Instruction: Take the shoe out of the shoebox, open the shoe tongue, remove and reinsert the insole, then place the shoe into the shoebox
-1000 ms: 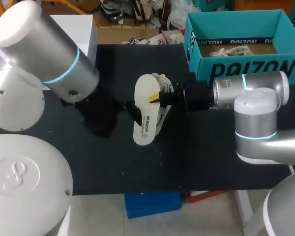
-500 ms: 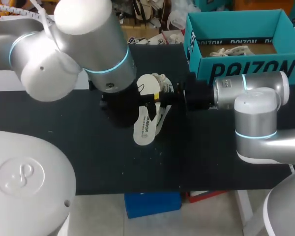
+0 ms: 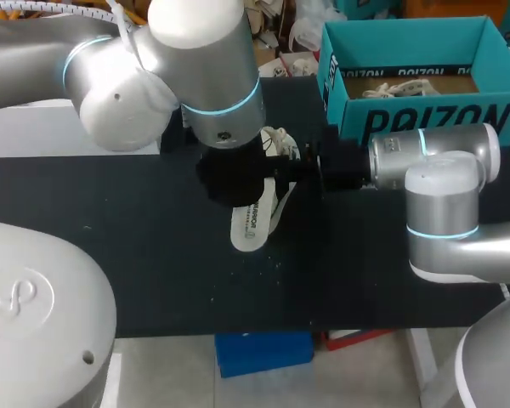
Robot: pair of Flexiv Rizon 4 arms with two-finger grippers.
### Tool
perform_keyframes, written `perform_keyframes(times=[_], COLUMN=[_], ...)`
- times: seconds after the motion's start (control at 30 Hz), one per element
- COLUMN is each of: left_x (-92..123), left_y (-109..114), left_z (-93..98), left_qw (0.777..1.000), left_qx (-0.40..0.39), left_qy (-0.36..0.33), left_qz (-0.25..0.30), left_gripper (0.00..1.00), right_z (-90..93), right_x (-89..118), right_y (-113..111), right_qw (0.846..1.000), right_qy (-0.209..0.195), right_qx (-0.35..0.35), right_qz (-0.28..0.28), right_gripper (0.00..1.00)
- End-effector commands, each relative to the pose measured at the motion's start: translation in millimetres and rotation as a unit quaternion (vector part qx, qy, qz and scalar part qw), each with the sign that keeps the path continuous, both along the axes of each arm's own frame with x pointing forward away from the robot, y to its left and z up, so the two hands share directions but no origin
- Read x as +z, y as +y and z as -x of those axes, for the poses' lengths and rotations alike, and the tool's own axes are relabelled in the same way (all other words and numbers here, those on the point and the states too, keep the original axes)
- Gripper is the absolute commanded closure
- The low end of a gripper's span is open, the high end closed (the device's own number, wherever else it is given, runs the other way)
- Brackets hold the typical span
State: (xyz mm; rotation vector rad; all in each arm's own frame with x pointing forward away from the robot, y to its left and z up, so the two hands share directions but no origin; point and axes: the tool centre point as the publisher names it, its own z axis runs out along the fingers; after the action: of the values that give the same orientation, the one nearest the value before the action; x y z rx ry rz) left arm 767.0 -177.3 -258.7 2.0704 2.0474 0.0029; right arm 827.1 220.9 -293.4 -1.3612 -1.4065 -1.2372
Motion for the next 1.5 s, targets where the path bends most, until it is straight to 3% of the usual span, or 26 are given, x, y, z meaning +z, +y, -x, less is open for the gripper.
perform_keyframes(times=[0.03,0.43,0.73,1.17,1.33,1.5], left_x=[4,14,14,19,19,16], left_y=[2,7,12,6,2,-2], left_z=[-9.5,-55.9,-102.8,-156.5,-165.4,-159.0], left_qw=[1.000,1.000,1.000,1.000,1.000,0.999], left_qx=[0.002,0.005,0.001,-0.015,-0.016,-0.022], left_qy=[-0.001,-0.009,-0.009,-0.019,-0.020,-0.012], left_qz=[0.000,0.006,0.013,0.015,0.018,0.020], left_gripper=[0.00,0.00,0.00,0.00,0.00,0.00], right_z=[0.0,0.0,0.0,0.0,0.0,0.0], right_x=[0,0,0,0,0,0], right_y=[2,2,2,2,2,2], right_qw=[1.000,1.000,1.000,1.000,1.000,1.000], right_qy=[0.000,0.000,0.000,0.000,0.000,0.000], right_qx=[-0.001,-0.001,-0.001,-0.001,-0.001,-0.001], right_qz=[0.001,0.001,0.001,0.001,0.001,0.001], right_gripper=[1.00,1.00,1.00,1.00,1.00,1.00])
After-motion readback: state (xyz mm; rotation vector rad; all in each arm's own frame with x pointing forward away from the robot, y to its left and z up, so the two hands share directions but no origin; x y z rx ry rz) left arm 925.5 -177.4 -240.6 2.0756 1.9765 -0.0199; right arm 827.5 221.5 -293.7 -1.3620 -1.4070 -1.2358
